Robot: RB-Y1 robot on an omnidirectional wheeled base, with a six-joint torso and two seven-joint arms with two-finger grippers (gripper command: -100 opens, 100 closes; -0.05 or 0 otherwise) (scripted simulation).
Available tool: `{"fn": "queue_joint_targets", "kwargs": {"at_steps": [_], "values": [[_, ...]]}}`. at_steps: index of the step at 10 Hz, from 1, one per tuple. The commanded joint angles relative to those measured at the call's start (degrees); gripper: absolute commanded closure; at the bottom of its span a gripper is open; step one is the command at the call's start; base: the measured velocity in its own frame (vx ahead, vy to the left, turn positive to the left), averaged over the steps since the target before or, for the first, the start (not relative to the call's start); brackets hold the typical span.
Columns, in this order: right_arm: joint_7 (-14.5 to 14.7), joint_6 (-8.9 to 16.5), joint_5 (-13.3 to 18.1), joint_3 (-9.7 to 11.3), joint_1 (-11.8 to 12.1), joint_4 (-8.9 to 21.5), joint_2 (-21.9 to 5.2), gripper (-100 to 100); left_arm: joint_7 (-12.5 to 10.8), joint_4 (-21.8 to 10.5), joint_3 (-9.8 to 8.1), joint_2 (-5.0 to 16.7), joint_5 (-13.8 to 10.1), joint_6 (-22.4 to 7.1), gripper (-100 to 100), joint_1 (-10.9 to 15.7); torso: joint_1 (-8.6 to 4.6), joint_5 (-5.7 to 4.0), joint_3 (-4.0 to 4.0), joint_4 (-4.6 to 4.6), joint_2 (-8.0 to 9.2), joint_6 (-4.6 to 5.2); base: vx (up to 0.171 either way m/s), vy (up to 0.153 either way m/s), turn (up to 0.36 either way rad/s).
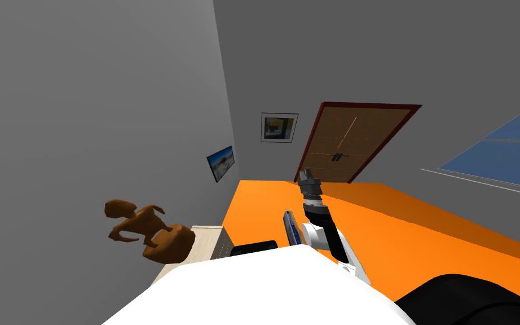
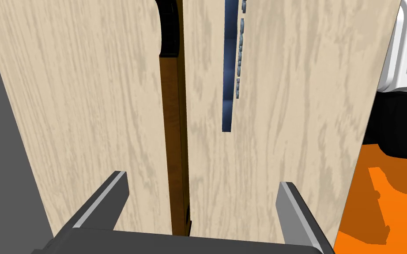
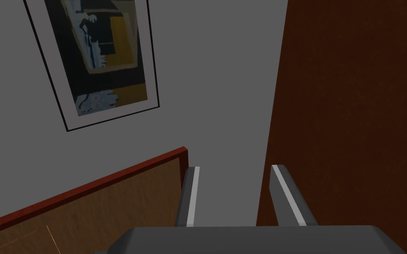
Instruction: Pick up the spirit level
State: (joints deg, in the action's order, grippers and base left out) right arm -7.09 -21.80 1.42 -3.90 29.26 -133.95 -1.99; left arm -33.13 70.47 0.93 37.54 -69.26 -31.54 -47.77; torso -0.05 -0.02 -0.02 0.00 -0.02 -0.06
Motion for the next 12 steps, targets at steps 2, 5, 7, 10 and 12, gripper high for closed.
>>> {"fn": "queue_joint_targets", "kwargs": {"at_steps": [2, 5, 7, 10, 12], "values": [[0.0, 0.0, 0.0, 0.0, 0.0, 0.0, 0.0, 0, 0.0, 0.0, 0.00, 0.0, 0.0, 0.0, -100, 0.0, 0.01, 0.00, 0.01, 0.00, 0.01, 0.00, -0.003, 0.003, -0.009], [0.0, 0.0, 0.0, 0.0, 0.0, 0.0, 0.0, 0, 0.0, 0.0, 0.00, 0.0, 0.0, 0.0, -100, 0.0, 0.00, 0.00, 0.00, 0.00, 0.00, 0.00, 0.000, 0.000, 0.000], [0.0, 0.0, 0.0, 0.0, 0.0, 0.0, 0.0, 0, 0.9, -2.8, 0.34, -2.7, 2.0, 0.8, -100, 2.3, 0.01, 0.01, 0.01, 0.01, 0.01, 0.00, -0.006, 0.006, -0.019], [0.0, 0.0, 0.0, 0.0, 0.0, 0.0, 0.0, 0, 1.3, -4.4, 0.53, -3.9, 2.8, 1.2, -100, 3.6, -0.01, 0.01, 0.00, 0.00, -0.01, 0.00, 0.000, 0.000, 0.000], [0.0, 0.0, 0.0, 0.0, 0.0, 0.0, 0.0, 0, 1.4, -4.6, 0.46, -3.8, 2.9, 1.3, 100, 3.7, -0.03, 0.05, 0.00, -0.01, 0.00, -0.02, 0.000, 0.000, 0.000]]}}
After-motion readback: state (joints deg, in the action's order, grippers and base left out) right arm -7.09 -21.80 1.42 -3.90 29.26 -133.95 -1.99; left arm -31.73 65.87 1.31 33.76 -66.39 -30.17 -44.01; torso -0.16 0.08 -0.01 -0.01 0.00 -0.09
